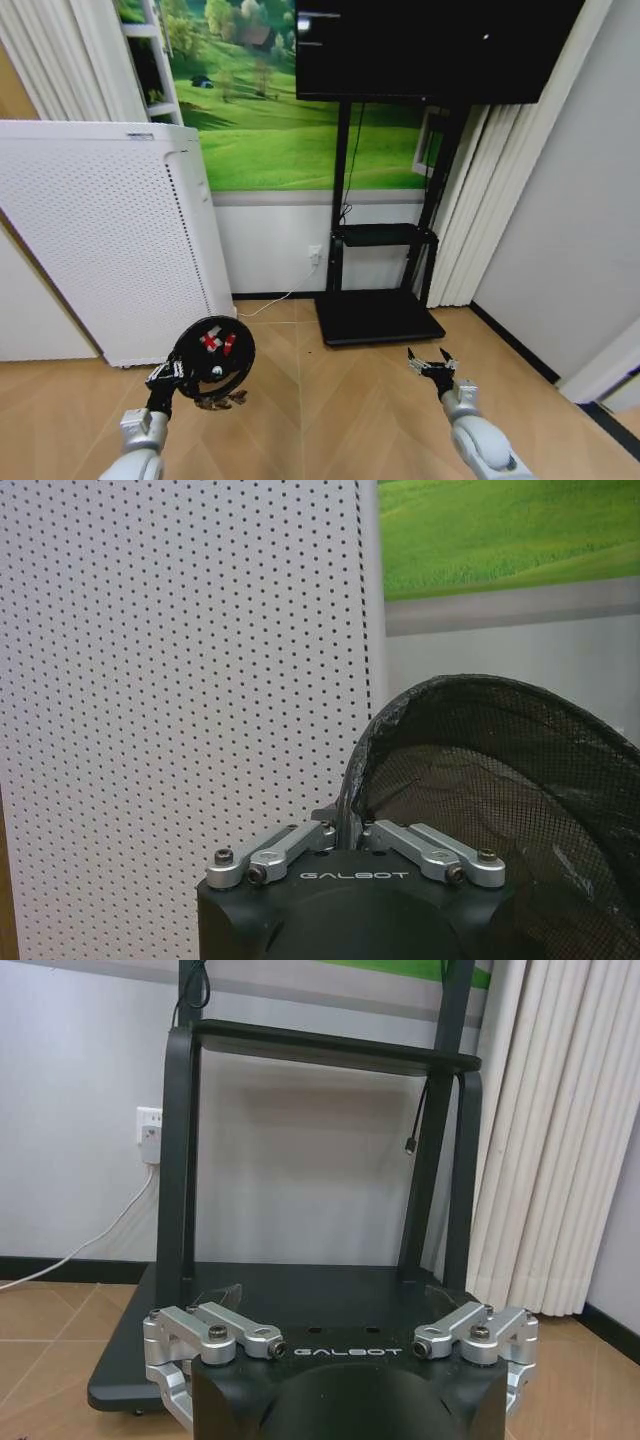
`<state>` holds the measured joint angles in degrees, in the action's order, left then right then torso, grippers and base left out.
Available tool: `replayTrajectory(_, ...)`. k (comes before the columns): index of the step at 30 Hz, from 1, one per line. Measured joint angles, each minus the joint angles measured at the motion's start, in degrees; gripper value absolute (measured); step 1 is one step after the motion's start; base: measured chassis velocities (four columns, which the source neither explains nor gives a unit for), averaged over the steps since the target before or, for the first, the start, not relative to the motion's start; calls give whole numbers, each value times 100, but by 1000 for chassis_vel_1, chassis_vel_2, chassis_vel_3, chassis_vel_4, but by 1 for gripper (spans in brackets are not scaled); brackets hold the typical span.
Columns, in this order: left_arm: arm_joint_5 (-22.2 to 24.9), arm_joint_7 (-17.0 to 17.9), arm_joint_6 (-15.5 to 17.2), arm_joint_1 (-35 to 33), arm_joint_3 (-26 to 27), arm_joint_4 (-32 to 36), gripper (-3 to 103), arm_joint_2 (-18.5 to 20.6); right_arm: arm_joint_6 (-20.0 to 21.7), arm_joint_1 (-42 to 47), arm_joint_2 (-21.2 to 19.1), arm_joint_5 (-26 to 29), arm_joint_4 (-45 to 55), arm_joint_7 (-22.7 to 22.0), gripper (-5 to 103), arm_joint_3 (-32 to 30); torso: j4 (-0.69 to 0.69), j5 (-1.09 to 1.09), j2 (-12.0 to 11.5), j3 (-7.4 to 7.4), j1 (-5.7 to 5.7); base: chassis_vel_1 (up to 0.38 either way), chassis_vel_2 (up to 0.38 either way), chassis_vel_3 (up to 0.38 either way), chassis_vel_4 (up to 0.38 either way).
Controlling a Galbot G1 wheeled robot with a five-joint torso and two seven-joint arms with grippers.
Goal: Pick up the trash bin and place the garbage on the floor into it.
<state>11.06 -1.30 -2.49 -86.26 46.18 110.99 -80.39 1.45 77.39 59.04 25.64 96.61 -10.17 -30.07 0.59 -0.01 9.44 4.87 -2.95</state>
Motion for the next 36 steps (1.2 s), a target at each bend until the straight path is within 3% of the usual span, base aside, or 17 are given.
replayTrajectory(6,-13,-21,-3,28,-21,-9,4,-3,0,0,-1,0,-2,-2,100,-3,7,2,0,1,-1,-64,-79,28,97)
replayTrajectory(11,-37,-19,10,49,-51,-9,4,-9,0,0,-1,0,-2,-2,100,-3,2,1,0,0,0,71,-134,-70,136)
replayTrajectory(20,-99,-3,19,-1,-82,14,4,-56,0,0,-1,0,-2,-2,100,-2,0,-2,0,-1,0,229,-173,-243,185)
replayTrajectory(23,-101,-1,23,-30,-86,41,4,-59,0,0,0,0,-3,-2,100,-2,5,4,0,0,0,267,-248,-260,274)
replayTrajectory(25,-62,12,48,-151,-61,124,4,-59,0,1,-1,0,-2,-3,100,-2,7,-4,1,-2,2,231,-246,-245,265)
replayTrajectory(27,88,21,82,-305,-26,171,4,-59,0,2,-1,0,-3,-2,100,-2,1,5,1,-3,3,186,-196,-169,172)
replayTrajectory(30,313,73,161,-437,-6,195,4,-76,0,2,-1,0,-2,-2,100,-2,0,-1,1,-3,4,68,-87,-119,81)
replayTrajectory(32,770,142,409,-615,-23,230,4,-98,0,2,-1,0,-3,-2,100,-1,4,3,1,-1,2,17,-29,-15,27)
replayTrajectory(36,1064,212,609,-749,-7,217,4,-94,0,0,-1,0,-3,-3,100,-2,4,0,0,0,1,-63,17,31,-34)
